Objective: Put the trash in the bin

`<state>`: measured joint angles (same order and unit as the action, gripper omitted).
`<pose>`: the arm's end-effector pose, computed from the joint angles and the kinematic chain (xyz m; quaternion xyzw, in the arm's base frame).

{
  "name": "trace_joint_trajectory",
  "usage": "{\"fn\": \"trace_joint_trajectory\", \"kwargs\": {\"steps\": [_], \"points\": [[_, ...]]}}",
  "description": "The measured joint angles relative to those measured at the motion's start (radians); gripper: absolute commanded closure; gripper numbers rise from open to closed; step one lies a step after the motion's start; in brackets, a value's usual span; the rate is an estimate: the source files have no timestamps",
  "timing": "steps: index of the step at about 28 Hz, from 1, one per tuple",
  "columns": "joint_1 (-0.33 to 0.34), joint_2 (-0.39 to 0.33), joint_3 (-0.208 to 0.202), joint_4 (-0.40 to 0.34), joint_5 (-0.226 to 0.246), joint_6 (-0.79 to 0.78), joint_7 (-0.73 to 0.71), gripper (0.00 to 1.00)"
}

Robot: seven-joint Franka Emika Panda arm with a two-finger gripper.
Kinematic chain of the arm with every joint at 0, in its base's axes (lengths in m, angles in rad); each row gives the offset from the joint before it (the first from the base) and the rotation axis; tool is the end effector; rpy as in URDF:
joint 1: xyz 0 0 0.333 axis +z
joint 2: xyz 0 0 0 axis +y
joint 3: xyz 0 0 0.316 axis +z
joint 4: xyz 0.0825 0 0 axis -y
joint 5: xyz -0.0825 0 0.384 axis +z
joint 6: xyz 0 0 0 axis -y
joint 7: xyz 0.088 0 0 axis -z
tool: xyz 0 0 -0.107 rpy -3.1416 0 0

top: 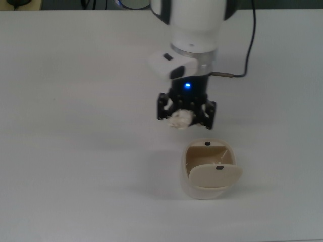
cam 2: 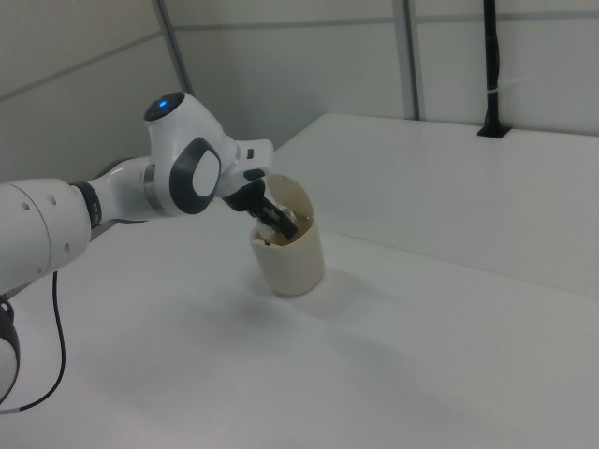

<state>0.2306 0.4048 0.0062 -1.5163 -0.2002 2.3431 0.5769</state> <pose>0.6944 0.1637 0.4754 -0.9679 0.1127 -0.2245 0.0058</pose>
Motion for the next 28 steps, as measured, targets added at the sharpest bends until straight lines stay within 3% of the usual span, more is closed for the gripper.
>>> {"fn": "trace_joint_trajectory", "kwargs": {"steps": [5, 8, 13, 28], "points": [[0.049, 0.048, 0.0, 0.021, -0.123, 0.082, 0.164, 0.93], [0.065, 0.07, 0.0, 0.027, -0.209, 0.108, 0.267, 0.0], [0.068, 0.107, -0.001, 0.053, -0.257, 0.11, 0.344, 0.0], [0.062, 0.12, -0.01, 0.086, -0.257, 0.098, 0.346, 0.0]]}}
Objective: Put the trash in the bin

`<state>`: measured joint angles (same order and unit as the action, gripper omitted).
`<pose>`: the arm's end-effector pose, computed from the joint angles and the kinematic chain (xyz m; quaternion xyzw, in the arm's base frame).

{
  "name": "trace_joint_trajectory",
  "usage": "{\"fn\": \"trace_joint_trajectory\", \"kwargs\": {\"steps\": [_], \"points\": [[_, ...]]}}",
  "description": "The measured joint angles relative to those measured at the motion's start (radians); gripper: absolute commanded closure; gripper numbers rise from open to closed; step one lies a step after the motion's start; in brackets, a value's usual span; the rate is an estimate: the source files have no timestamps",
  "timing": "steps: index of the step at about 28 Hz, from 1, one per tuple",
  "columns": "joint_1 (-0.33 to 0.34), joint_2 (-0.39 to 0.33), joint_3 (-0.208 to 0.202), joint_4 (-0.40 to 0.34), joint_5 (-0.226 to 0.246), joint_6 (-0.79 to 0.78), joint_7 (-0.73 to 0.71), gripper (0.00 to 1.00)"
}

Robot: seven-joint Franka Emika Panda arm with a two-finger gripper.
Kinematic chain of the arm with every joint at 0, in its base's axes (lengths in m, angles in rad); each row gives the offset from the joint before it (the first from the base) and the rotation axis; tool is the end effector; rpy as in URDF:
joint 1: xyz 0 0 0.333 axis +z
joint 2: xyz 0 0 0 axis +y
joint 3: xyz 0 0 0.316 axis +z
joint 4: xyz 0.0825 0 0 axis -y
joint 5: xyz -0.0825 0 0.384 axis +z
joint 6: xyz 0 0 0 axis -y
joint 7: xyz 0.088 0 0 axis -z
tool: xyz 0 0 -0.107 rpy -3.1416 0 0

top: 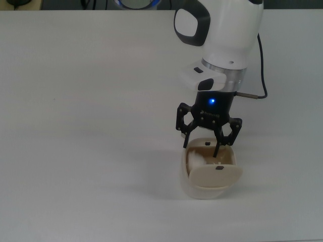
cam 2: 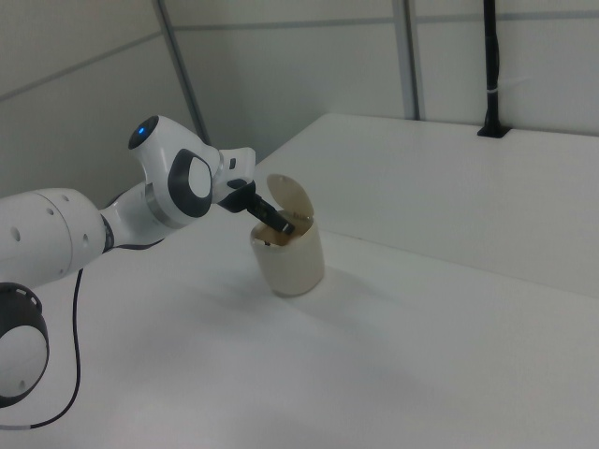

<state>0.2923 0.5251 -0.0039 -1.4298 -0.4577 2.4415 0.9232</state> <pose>0.7139 0.2117 0.4444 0.9395 -0.1680 0.2979 0.0181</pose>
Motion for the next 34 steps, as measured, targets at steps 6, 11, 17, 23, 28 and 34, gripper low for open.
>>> {"fn": "trace_joint_trajectory", "kwargs": {"steps": [6, 11, 17, 23, 28, 34], "points": [[-0.001, -0.003, 0.0, 0.0, 0.018, -0.075, -0.049, 0.0], [-0.017, -0.029, -0.003, 0.004, 0.195, -0.256, -0.283, 0.0], [-0.056, -0.126, -0.014, 0.014, 0.333, -0.543, -0.531, 0.0], [-0.093, -0.227, -0.019, 0.012, 0.343, -0.778, -0.656, 0.0], [-0.147, -0.267, -0.022, 0.009, 0.343, -0.879, -0.766, 0.0], [-0.243, -0.298, -0.026, -0.014, 0.343, -0.89, -0.866, 0.0]]}}
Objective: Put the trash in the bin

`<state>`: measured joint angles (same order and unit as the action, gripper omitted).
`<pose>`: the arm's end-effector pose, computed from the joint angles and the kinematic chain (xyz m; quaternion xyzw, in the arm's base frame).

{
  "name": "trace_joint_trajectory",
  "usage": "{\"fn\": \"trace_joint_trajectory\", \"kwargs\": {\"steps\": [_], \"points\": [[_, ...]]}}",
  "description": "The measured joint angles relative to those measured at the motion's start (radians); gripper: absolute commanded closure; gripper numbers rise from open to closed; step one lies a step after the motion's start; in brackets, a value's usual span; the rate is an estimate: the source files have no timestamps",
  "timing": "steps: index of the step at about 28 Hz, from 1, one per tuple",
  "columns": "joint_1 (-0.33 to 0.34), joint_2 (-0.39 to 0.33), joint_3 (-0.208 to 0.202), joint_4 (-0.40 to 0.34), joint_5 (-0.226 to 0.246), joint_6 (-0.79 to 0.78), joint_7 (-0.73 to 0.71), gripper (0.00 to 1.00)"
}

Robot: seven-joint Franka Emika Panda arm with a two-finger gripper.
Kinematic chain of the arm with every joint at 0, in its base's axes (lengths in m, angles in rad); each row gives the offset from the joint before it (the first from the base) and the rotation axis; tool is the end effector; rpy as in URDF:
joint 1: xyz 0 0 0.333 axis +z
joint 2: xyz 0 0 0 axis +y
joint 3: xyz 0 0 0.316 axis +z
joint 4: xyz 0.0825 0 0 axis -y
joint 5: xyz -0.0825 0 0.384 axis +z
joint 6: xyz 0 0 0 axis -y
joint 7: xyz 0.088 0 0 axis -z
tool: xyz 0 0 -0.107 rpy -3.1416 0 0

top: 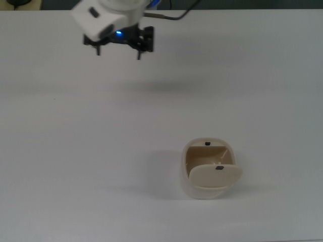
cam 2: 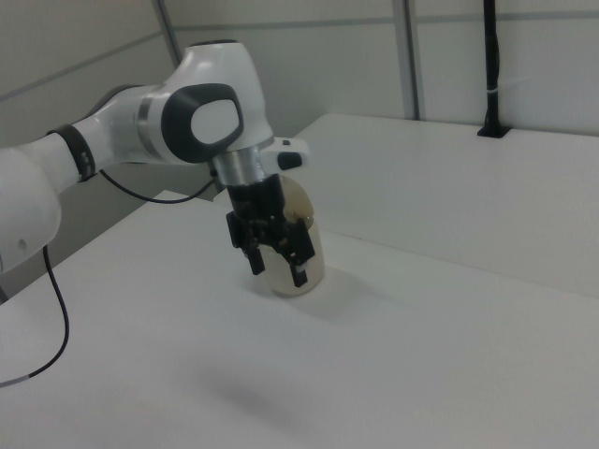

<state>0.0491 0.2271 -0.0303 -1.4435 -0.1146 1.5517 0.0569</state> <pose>0.6167 0.0011 0.5503 0.9963 -0.0165 -0.0569 0.0628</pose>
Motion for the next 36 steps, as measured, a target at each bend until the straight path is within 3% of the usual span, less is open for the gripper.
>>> {"fn": "trace_joint_trajectory", "kwargs": {"steps": [11, 21, 36], "points": [[-0.135, -0.09, -0.001, -0.057, 0.007, -0.001, -0.133, 0.0], [-0.142, -0.106, 0.0, -0.102, 0.008, -0.001, -0.136, 0.0], [-0.157, -0.11, -0.001, -0.104, 0.008, 0.0, -0.136, 0.0]]}}
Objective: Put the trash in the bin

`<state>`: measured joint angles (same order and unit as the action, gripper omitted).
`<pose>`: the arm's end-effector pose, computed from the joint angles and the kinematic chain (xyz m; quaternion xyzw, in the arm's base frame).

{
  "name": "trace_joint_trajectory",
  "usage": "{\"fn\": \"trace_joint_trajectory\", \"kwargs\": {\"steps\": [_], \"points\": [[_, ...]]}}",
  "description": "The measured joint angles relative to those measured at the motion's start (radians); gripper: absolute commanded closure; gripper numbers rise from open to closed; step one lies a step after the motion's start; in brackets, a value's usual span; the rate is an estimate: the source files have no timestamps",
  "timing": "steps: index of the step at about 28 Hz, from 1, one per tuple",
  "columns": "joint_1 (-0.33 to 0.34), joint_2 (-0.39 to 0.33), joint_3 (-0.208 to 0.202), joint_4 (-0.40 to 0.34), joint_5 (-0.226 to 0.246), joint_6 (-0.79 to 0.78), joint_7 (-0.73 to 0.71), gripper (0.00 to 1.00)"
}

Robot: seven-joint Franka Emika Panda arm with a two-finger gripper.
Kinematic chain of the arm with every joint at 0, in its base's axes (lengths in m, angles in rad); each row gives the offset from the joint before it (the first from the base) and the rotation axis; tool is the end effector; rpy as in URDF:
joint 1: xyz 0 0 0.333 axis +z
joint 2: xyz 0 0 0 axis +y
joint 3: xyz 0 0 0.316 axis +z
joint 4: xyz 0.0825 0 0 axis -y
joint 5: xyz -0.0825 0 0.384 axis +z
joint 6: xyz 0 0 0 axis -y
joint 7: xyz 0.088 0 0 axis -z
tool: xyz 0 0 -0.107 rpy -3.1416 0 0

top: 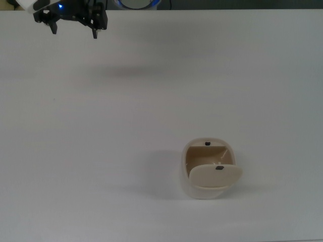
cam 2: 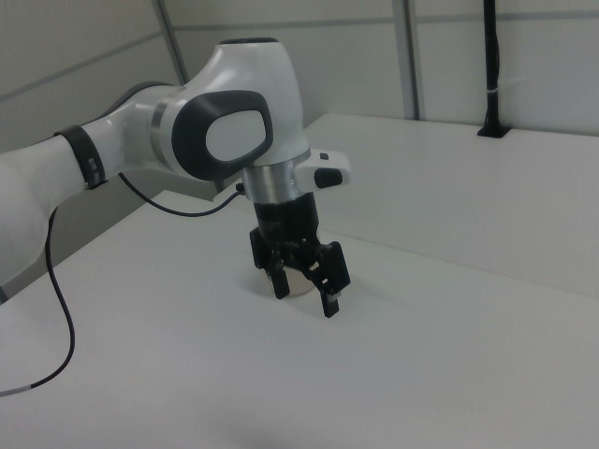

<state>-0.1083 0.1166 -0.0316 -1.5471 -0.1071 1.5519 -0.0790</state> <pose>0.5771 -0.0920 0.5683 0.9965 -0.0284 -0.0615 0.0489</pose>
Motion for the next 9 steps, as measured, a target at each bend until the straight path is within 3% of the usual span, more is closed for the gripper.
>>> {"fn": "trace_joint_trajectory", "kwargs": {"steps": [9], "points": [[-0.021, -0.005, 0.0, 0.001, 0.0, 0.0, 0.0, 0.0]]}}
